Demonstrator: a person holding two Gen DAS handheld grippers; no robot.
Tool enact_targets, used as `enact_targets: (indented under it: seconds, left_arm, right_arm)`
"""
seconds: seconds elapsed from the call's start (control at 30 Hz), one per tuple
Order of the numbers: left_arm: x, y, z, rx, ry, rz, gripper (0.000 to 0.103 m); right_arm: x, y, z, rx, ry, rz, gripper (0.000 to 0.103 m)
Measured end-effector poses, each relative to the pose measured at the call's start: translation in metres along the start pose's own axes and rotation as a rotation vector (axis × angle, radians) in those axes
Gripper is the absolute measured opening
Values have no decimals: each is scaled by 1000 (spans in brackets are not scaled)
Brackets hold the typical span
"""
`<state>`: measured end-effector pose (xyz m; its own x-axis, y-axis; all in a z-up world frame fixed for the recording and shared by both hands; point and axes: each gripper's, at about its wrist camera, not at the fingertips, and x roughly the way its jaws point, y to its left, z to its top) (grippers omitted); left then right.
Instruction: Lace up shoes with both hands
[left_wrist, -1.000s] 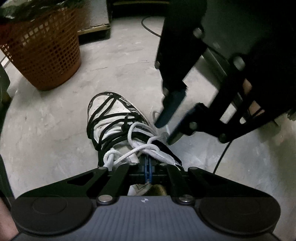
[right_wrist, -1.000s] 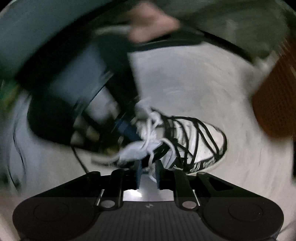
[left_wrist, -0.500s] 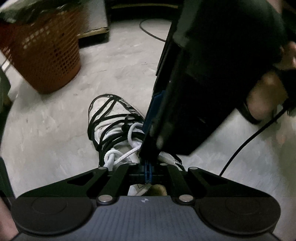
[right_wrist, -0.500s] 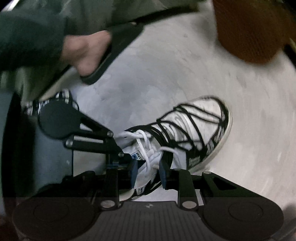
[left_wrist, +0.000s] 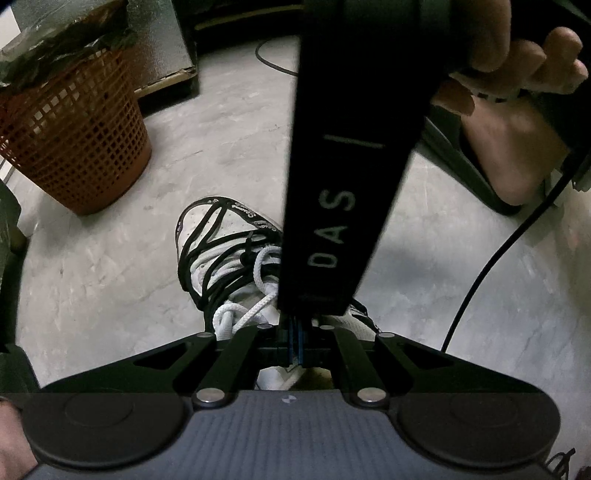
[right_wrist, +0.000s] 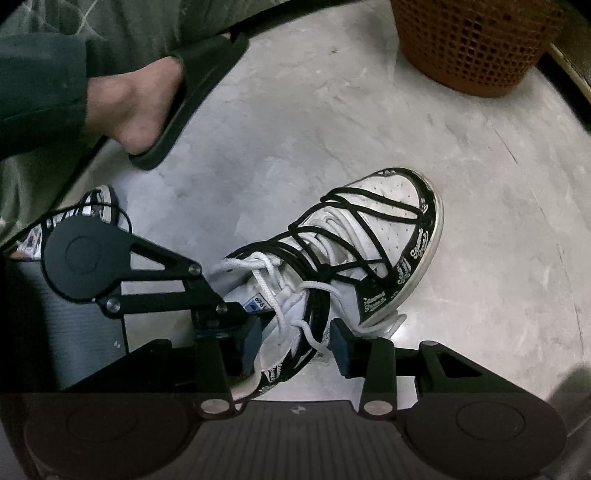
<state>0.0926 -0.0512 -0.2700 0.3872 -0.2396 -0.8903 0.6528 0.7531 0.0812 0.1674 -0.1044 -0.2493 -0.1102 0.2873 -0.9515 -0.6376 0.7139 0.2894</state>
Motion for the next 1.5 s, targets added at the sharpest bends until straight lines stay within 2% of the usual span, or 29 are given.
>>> enact_targets:
  seconds: [0.2,0.47,0.5,0.63,0.9,1.03,1.13,1.17,1.3,1.5]
  left_arm:
    - [0,0,-2,9,6,4,3]
    - [0,6,-1,-54,7,-15,3]
    - [1,7,-1,-54,9,-16,3]
    - [0,11,-2,-76,15,-21,3]
    - [-2,13,-4,-55,44,-3,3]
    - [-4,14,-5,-65,57,17,3]
    - [-8,16,-8,-94,76,80,3]
    - [-9,19,-9,-120,83,83,3]
    - [-14,15,-14,-94,89,101,3]
    - [-22,21,-17,-130,98,117,3]
  right_arm:
    - [6,-28,-1,233,18,102,44]
    - [5,-47,-16,401,-12,176,44]
    - [5,-48,-16,412,-14,176,48]
    - [2,-42,-13,412,-19,123,50]
    - [-3,-10,-11,193,-64,-23,52]
    - [-4,-6,-17,192,-92,-43,52]
    - [-4,-6,-19,196,-102,-47,53]
    - [-4,-6,-20,197,-106,-48,53]
    - [-4,-5,-23,203,-121,-55,55]
    - [-5,-4,-27,211,-145,-64,56]
